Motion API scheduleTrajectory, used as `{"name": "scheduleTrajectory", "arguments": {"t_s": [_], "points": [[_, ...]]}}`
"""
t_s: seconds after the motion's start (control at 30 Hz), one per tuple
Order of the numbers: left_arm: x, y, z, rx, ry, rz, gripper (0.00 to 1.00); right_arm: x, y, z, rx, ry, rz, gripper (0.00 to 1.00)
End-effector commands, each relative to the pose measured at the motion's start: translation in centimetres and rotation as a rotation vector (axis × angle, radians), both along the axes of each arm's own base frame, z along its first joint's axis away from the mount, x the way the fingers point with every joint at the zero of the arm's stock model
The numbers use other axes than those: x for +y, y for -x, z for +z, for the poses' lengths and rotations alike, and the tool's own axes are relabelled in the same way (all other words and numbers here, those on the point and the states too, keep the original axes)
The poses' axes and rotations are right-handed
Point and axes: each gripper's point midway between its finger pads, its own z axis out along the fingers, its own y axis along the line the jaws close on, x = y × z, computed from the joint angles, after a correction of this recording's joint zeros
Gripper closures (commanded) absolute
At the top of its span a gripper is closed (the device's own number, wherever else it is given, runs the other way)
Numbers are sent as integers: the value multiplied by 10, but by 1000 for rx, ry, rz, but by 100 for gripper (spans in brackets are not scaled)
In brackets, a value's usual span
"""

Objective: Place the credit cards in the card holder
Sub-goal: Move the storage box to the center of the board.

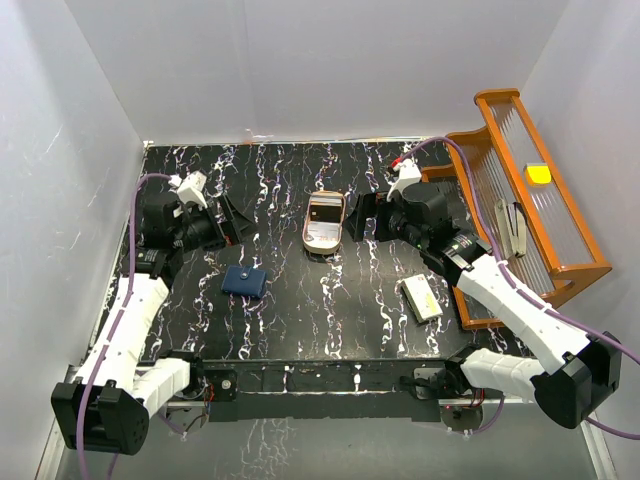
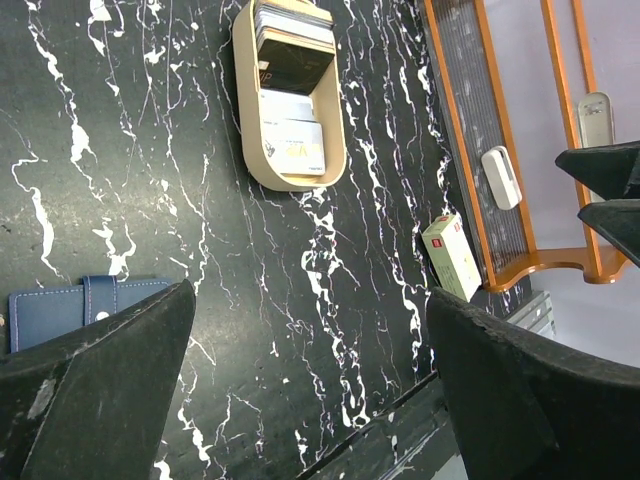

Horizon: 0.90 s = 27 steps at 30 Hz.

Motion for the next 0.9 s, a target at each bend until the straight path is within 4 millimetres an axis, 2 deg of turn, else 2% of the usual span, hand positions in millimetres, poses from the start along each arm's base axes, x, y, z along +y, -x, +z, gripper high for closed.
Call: {"name": "scheduleTrajectory", "arguments": {"t_s": [0.0, 0.13, 0.3, 0.43, 0.53, 0.57, 0.67, 0.73, 0.77, 0.87], "points": [[3, -5, 22, -74, 6, 16, 1, 0, -9, 24, -100, -30, -4, 2], [2, -11, 13, -8, -2, 13, 1, 2, -17, 23, -125, -5, -1, 2], [1, -16, 3, 30, 20, 33, 1, 9, -43, 19, -110, 75, -11, 2], [-2, -16, -4, 46, 28, 21, 10, 23, -66, 0, -84, 144, 24, 2], [-16, -13, -10, 59, 95, -37, 18, 34, -85, -19, -58, 202, 61, 6], [-22, -11, -13, 63, 118, -55, 20, 38, -94, -32, -37, 224, 80, 9], [-34, -7, -27, 104, 160, -76, 27, 50, -114, -46, -12, 238, 135, 20], [-40, -6, -36, 125, 163, -73, 29, 56, -128, -48, -16, 252, 157, 25], [-42, -6, -41, 139, 159, -67, 30, 58, -136, -60, 0, 273, 164, 26], [-54, -7, -57, 186, 147, -70, 30, 61, -160, -71, -5, 308, 173, 24]]}}
